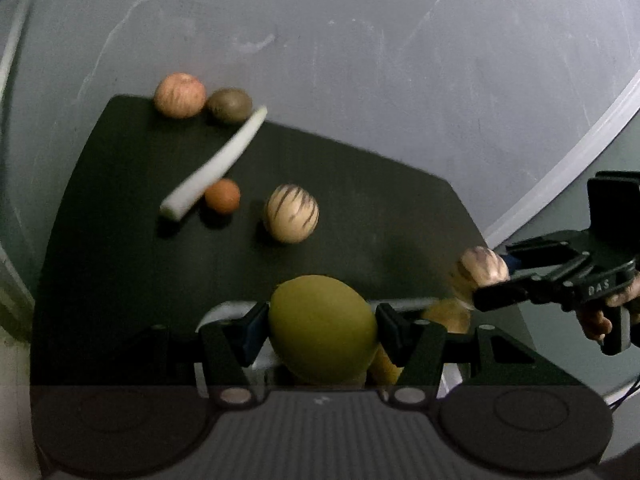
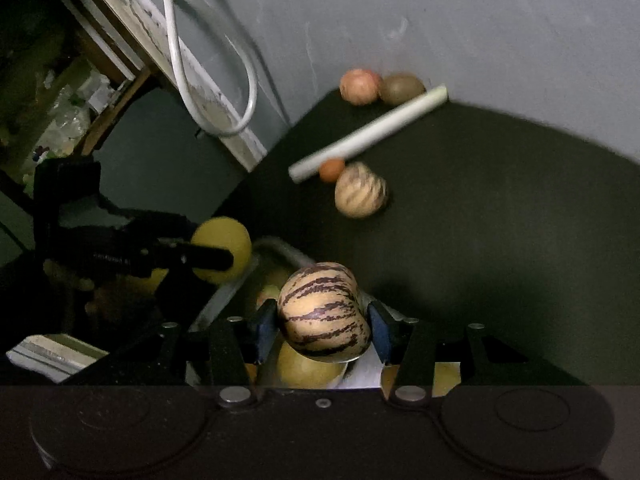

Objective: Organize fruits
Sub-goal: 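Carry the citrus and striped melon over the tray and open both tools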

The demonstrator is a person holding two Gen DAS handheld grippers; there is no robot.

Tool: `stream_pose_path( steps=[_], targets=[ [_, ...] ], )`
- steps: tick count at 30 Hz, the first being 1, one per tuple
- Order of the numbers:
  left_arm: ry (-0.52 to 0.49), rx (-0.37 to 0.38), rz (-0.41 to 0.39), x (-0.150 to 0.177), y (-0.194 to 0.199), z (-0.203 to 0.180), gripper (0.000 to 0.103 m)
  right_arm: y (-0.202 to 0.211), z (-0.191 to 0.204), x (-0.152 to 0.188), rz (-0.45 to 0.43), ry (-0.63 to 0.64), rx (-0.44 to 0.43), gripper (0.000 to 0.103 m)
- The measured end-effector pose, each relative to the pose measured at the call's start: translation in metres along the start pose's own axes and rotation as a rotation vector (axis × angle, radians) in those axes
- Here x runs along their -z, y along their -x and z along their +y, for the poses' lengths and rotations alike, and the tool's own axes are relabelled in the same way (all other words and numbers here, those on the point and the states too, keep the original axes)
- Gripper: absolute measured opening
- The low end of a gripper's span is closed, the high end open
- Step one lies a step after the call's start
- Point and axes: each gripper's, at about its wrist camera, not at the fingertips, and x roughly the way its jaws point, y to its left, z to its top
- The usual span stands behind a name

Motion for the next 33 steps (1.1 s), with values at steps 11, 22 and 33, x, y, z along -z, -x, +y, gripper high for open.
stream_pose_path(
  steps=[11,22,33],
  targets=[
    [-0.033,-0.039,0.114,0.036,0.004,0.008,0.062,-0.018,0.015,0.051,0.111,-0.002,0.038,0.05],
    [-0.066,-0.067,0.182,0.047,-0.01,0.007,0.062,-0.041,0.018,0.07,0.193,0.067,0.123,0.05],
    [-0.128,-0.075,0.205,0.041,-0.015,0.002,0.062,-0.055,0.027,0.079,0.247,0.193,0.214,0.05]
  ],
)
